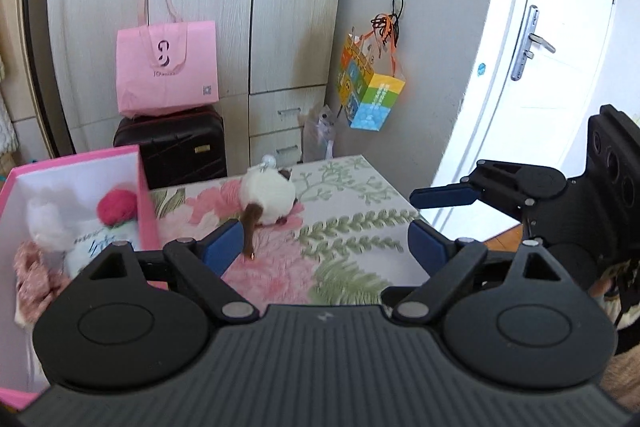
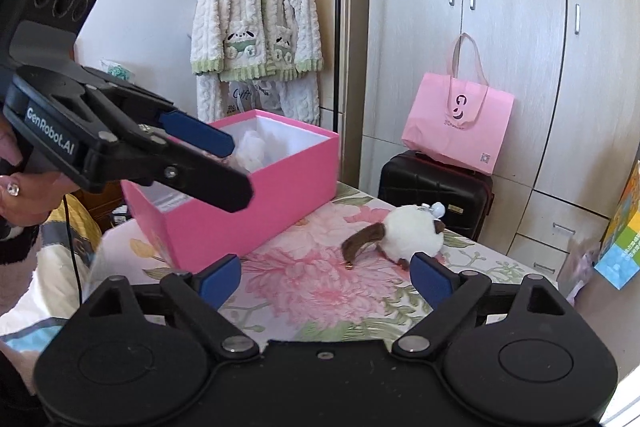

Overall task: Organize soft objects
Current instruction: 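Move both tools toward the white plush toy with brown ears, then close the left gripper on the white plush toy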

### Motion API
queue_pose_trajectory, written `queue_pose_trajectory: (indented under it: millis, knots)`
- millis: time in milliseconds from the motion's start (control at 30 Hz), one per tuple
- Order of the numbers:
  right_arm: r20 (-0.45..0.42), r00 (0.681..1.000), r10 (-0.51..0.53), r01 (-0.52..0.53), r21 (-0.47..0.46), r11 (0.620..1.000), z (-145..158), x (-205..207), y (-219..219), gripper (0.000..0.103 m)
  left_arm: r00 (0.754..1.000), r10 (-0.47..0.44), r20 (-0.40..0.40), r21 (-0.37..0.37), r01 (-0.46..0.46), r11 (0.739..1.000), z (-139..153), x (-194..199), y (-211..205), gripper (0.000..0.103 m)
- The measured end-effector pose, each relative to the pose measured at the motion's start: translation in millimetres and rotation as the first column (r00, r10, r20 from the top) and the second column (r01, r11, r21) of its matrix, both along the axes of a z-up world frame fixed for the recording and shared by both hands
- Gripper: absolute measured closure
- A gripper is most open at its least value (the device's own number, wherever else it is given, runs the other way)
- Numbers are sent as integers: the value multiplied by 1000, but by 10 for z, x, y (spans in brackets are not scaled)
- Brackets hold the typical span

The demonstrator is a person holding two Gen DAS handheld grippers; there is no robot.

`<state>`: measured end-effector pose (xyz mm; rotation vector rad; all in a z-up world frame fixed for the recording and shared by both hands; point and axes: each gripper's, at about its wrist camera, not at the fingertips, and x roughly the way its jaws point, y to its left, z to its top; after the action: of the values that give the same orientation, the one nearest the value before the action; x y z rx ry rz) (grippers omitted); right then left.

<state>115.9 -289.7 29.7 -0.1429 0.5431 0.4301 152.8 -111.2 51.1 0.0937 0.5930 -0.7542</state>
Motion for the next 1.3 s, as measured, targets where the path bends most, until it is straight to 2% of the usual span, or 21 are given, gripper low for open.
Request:
queue_pose_trajectory:
  millis: [100,233,433,567,700,867,1000,1067,1100,1167,1267,1300]
  knots:
    - [36,999,-4,4,-2,1000,-70,118,-75,9,999,21,30,9,-21,1000,-96,126,-174,15]
    - [57,998,-5,5,5,1000,-185,340,-167,9,997,78,25,-4,-78,997,-274,364,-391,16]
    - [54,998,21,-23,33,999,-448,778,-295,9,987,146,-68,-28,-148,989,-588,802,-629,18]
    - [29,999,44,-45,5,999,-664,1081,-367,9,978,177,-110,-20,-180,984,-794,999,-721,19]
    - [17,997,71,-71,-1,997,-853,1311,-424,9,969,241,-51,-8,-241,970,-874,1159,-795,19]
    - [17,994,105,-105,-14,994,-1011,1593,-400,9,947,296,-122,-39,-302,952,-1012,1388,-792,25]
    - [-75,992,103,-103,6,995,-1112,1889,-409,9,935,332,-123,-30,-338,941,-1086,1486,-802,25]
    - [-122,988,94,-89,43,995,-1163,2009,-435,10,928,344,-141,-30,-351,936,-1135,1546,-804,29]
    - [-133,987,87,-79,65,995,-1182,2045,-456,10,926,343,-159,-28,-351,936,-1169,1576,-801,35]
    - [-150,985,84,-70,99,993,-1221,2082,-484,20,912,352,-210,-34,-366,930,-1223,1646,-778,38]
    - [-160,983,92,-71,135,988,-1256,2077,-488,27,909,339,-242,-55,-362,931,-1274,1684,-744,44]
    - [-156,984,86,-65,131,989,-1260,2062,-475,28,910,329,-253,-64,-355,933,-1280,1682,-742,50]
